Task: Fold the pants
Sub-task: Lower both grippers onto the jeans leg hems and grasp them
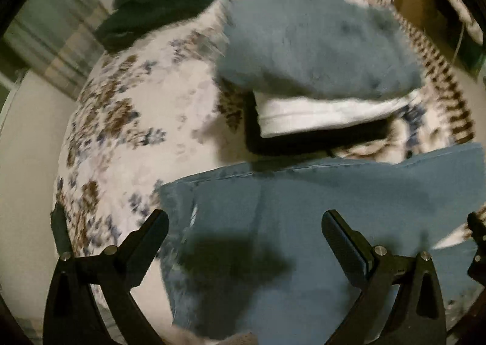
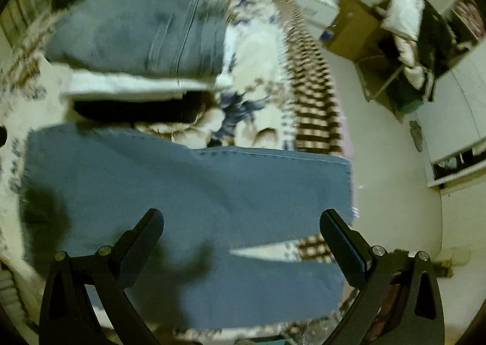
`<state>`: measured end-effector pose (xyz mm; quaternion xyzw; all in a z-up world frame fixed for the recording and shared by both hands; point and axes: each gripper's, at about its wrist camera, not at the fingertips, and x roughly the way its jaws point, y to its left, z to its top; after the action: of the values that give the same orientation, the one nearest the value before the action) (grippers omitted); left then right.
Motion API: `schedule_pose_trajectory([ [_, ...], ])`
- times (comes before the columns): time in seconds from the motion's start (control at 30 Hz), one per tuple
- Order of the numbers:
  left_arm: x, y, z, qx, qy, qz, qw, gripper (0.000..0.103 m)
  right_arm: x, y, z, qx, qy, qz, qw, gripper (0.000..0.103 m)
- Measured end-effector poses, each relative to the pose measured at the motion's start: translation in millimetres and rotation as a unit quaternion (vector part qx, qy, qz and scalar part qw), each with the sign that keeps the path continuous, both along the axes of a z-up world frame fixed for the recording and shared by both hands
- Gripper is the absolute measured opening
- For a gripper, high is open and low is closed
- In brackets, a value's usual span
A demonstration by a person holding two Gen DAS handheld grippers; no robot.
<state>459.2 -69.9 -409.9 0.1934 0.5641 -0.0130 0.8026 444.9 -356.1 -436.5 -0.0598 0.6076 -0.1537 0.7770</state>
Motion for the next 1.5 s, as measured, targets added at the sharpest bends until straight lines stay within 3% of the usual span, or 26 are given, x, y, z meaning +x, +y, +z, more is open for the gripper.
schedule_pose_trajectory([
  [0.07, 15.7, -2.7, -32.7, 0.015, 0.006, -0.007, 0.9998, 0.103, 27.8, -1.9, -56.1, -0.003, 0.022, 0.017, 1.0, 0.103],
  [0.2, 46.6, -3.0, -95.3, 0.033, 0.033, -0.018, 0.9988, 0.099, 66.3, -5.9, -136.2, -0.006, 0.049, 0.053, 0.997, 0.102],
  [0.33, 68.9, -9.3, -133.4, 0.031, 0.053, -0.04, 0.9974, 0.09, 85.3, -5.9, -191.7, 0.0, 0.081, 0.092, 0.992, 0.099],
  [0.47, 72.6, -7.8, -148.1, -0.015, 0.064, -0.068, 0.9955, 0.083, 99.4, -5.4, -226.0, 0.024, 0.114, 0.13, 0.985, 0.093],
  [0.63, 65.8, 0.2, -138.7, -0.05, 0.087, -0.098, 0.9902, 0.079, 111.4, -5.3, -241.4, 0.043, 0.129, 0.153, 0.979, 0.084],
  [0.83, 60.1, 13.6, -138.9, -0.069, 0.078, -0.045, 0.9935, 0.081, 129.2, 6.1, -246.5, 0.009, 0.133, 0.16, 0.978, 0.083],
  [0.97, 49.7, 14.2, -130.8, -0.075, 0.072, -0.034, 0.994, 0.08, 140.8, 4.0, -251.9, 0.012, 0.13, 0.13, 0.983, 0.083],
  [1.17, 37.5, 42.0, -125.4, -0.1, 0.056, 0.022, 0.9932, 0.081, 144.3, 1.4, -252.5, 0.005, 0.129, 0.109, 0.986, 0.083],
  [1.4, 61.4, 26.3, -133.7, -0.108, 0.069, -0.023, 0.9915, 0.085, 144.4, 11.0, -257.4, -0.004, 0.132, 0.099, 0.986, 0.083],
  [1.43, 63.3, 27.0, -132.9, -0.117, 0.071, -0.031, 0.9902, 0.083, 145.8, 9.1, -258.0, -0.002, 0.133, 0.099, 0.986, 0.081],
  [1.5, 63.2, 27.8, -131.6, -0.127, 0.073, -0.048, 0.988, 0.071, 148.1, 16.2, -258.4, 0.014, 0.136, 0.098, 0.986, 0.065],
])
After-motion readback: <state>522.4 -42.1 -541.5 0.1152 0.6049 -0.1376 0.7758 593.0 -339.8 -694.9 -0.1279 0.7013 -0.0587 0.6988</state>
